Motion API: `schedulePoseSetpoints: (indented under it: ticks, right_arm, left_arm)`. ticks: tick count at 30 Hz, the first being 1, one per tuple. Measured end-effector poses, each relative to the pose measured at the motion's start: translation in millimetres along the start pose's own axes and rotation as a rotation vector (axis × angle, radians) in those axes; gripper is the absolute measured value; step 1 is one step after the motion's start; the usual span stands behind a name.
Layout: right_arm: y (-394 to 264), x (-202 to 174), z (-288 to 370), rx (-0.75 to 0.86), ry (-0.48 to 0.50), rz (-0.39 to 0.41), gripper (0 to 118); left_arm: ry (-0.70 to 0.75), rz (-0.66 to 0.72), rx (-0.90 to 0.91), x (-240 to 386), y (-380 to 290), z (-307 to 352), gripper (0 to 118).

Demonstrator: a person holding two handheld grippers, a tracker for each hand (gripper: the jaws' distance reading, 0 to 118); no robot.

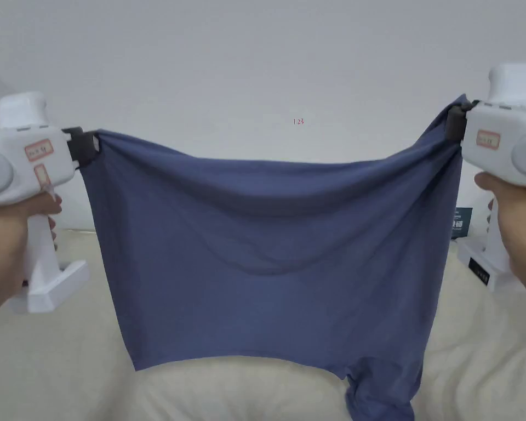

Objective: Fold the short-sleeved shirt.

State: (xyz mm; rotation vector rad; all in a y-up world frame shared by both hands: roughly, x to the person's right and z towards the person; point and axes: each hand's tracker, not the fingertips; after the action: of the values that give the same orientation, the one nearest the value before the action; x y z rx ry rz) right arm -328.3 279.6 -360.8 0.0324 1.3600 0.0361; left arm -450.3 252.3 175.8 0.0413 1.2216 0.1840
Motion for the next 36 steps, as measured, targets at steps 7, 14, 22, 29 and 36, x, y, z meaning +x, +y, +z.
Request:
schedulePoseSetpoints:
  ticks: [7,14,22,29,36]
  right_arm:
    - [-104.1,-2.2,84.0,-0.043,0.094,0.041,1]
    - [-251.8,2.9,197.5,-0.19,0.083,-0.088,1]
    - [-366.2,12.5,272.0,-0.412,0.05,-0.109,1]
    - [-422.5,10.7,285.7,-0.514,0.042,-0.099,1]
    - [-425.3,14.8,280.1,-0.557,-0.004,-0.147,4]
  left_arm:
    - [0.018,-0.03,-0.106,-6.1,-116.1,65.6,5]
    - [0.056,0.056,-0.204,-8.2,-274.0,166.0,5]
    - [0.079,0.053,-0.353,-18.0,-390.1,225.6,5]
    - [0.133,0.06,-0.456,-12.2,-427.4,241.9,5]
    - [0.161,0.046,-0.504,-19.1,-443.8,234.0,16]
